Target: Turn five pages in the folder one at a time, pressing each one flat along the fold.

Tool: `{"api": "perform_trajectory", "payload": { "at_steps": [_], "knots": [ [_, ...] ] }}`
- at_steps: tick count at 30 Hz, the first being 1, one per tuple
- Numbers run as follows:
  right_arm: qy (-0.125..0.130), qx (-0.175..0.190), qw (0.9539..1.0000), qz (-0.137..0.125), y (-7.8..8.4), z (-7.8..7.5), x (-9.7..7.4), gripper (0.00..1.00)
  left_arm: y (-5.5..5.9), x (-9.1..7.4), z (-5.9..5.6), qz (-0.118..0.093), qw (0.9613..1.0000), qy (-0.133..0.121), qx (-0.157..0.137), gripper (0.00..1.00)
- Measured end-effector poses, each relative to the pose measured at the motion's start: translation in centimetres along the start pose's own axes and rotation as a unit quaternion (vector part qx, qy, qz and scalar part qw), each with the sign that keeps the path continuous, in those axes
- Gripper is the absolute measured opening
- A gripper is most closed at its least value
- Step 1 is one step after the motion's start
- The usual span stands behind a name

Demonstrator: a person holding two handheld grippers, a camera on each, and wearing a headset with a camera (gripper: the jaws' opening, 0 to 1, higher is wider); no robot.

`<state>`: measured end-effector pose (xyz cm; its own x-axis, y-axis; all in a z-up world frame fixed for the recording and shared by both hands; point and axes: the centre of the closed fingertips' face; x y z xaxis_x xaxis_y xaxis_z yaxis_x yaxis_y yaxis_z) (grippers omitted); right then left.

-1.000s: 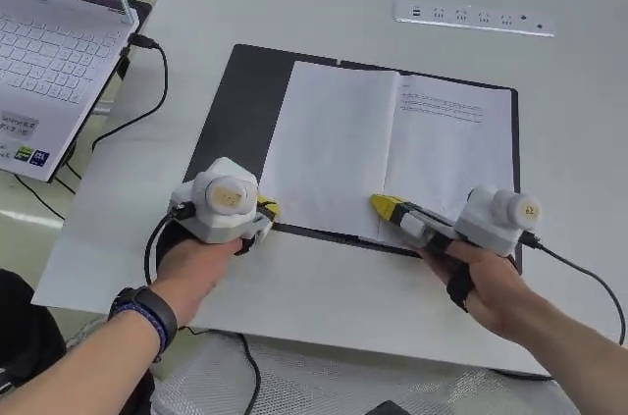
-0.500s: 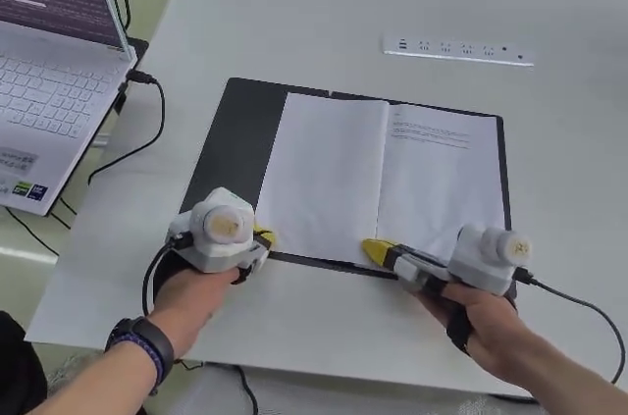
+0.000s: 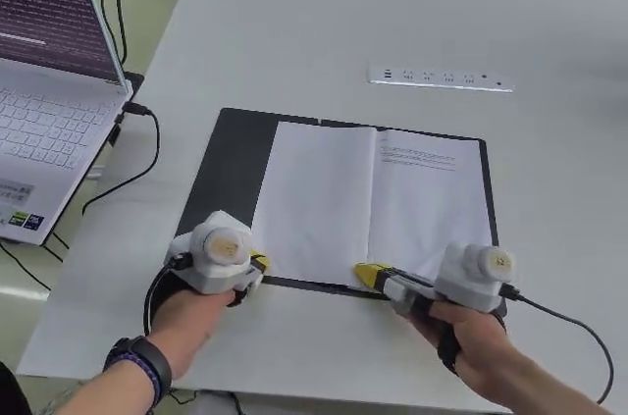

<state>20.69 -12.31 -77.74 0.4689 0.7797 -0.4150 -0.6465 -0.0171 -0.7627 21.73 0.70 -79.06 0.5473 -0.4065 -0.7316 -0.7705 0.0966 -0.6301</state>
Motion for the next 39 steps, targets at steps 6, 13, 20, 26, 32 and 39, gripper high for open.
{"api": "perform_trajectory", "payload": {
  "at_steps": [6, 13, 20, 26, 32, 39],
  "knots": [
    [0.006, 0.0, 1.0, 0.001, 0.2, 0.0, -0.6, 0.0, 0.0, 0.0, -0.2, 0.017, 0.9998, 0.008, -0.004, 0.01],
    [0.001, -0.018, 0.9998, 0.002, -0.2, 0.5, -1.6, 0.15, 0.0, -0.9, -1.6, 0.019, 0.9997, 0.015, -0.006, 0.15],
    [0.007, -0.055, 0.9984, 0.006, -1.0, 0.0, -2.9, 0.28, -0.4, -2.1, -2.1, 0.003, 0.9999, 0.014, -0.004, 0.2],
    [0.017, -0.058, 0.9982, -0.002, -2.0, -0.7, -4.0, 0.29, -1.0, -3.0, -2.5, -0.01, 0.9998, 0.013, -0.006, 0.22],
    [0.02, -0.089, 0.9958, -0.001, -3.1, -0.8, -5.0, 0.33, -2.3, -4.0, -2.9, -0.027, 0.9996, 0.011, -0.004, 0.25],
    [0.034, -0.117, 0.9925, -0.011, -4.6, -1.4, -7.4, 0.39, -3.5, -5.2, -3.5, -0.039, 0.9991, 0.009, 0.01, 0.27]
  ]
}}
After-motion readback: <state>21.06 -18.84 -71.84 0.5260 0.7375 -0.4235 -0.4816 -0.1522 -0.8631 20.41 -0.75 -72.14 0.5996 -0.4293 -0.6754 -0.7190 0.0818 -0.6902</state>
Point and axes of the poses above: the centre of the closed fingertips' face, and the gripper's own axes: x roughly forward along the fingers, z roughly to its left, y roughly out of its underside, and after that the axes turned 14 degrees about -x, right-handed
